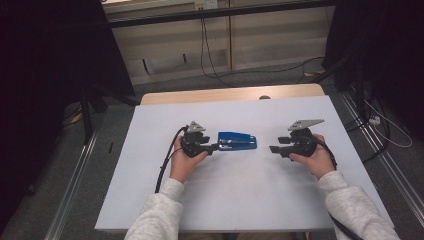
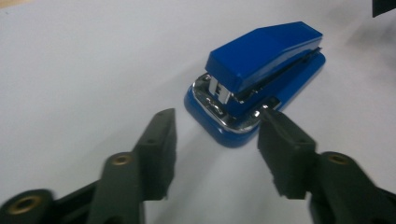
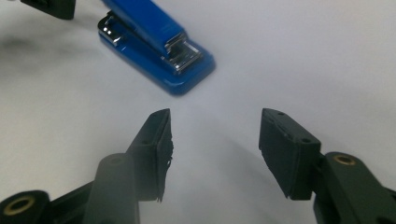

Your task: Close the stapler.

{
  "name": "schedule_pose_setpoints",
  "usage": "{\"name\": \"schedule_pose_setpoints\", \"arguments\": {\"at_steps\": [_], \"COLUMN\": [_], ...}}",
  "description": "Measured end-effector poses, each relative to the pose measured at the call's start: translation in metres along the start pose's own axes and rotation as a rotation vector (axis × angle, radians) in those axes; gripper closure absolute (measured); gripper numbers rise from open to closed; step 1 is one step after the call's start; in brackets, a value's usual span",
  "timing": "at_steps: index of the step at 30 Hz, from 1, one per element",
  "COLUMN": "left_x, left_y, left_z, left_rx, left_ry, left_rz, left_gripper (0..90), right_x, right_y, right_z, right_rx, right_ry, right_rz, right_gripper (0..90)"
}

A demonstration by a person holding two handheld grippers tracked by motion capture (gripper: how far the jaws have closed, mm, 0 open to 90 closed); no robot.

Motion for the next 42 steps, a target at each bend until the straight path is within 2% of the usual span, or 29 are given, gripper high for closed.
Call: {"name": "schedule_pose_setpoints", "arguments": {"at_steps": [2, 5, 7, 15, 20, 25, 33, 38, 42], "left_x": [0.001, 0.006, 0.009, 0.023, 0.033, 0.04, 0.046, 0.05, 0.053], "left_y": [0.008, 0.022, 0.029, 0.052, 0.063, 0.074, 0.084, 0.088, 0.094], "left_z": [-0.002, -0.003, -0.003, -0.005, -0.002, 0.002, 0.008, 0.006, 0.008], "left_rx": [0.013, 0.04, 0.039, 0.048, 0.028, 0.027, 0.015, 0.013, 0.006], "left_ry": [0.002, 0.035, 0.041, 0.039, 0.034, 0.045, 0.054, 0.023, 0.022], "left_rz": [-0.012, -0.028, -0.035, -0.041, -0.049, -0.062, -0.089, -0.073, -0.088], "left_gripper": [37.3, 29.6, 23.6, 12.1, 10.6, 9.9, 8.4, 7.8, 7.7], "right_x": [0.003, 0.007, 0.008, 0.015, 0.024, 0.029, 0.037, 0.04, 0.042], "right_y": [0.002, 0.006, 0.011, 0.029, 0.036, 0.043, 0.051, 0.054, 0.057], "right_z": [0.005, 0.01, 0.013, 0.023, 0.028, 0.034, 0.041, 0.043, 0.046], "right_rx": [0.003, 0.019, 0.02, 0.019, 0.016, 0.012, 0.002, 0.002, -0.004], "right_ry": [0.011, 0.013, 0.004, 0.005, 0.003, 0.005, 0.005, 0.011, 0.012], "right_rz": [0.013, 0.018, 0.011, -0.004, -0.001, -0.004, 0.0, 0.004, 0.0], "right_gripper": [37.5, 27.9, 25.4, 18.5, 16.8, 16.1, 15.9, 15.8, 15.2]}}
Point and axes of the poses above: each handheld gripper's, and its own axes: y roughly backward along the jaws, x roughly out of its underside, z roughly to its left, the point moved 7 cm from there along -y, roughly forward along the jaws, and after that the axes turned 4 degrees about y, right-handed, at the moved point
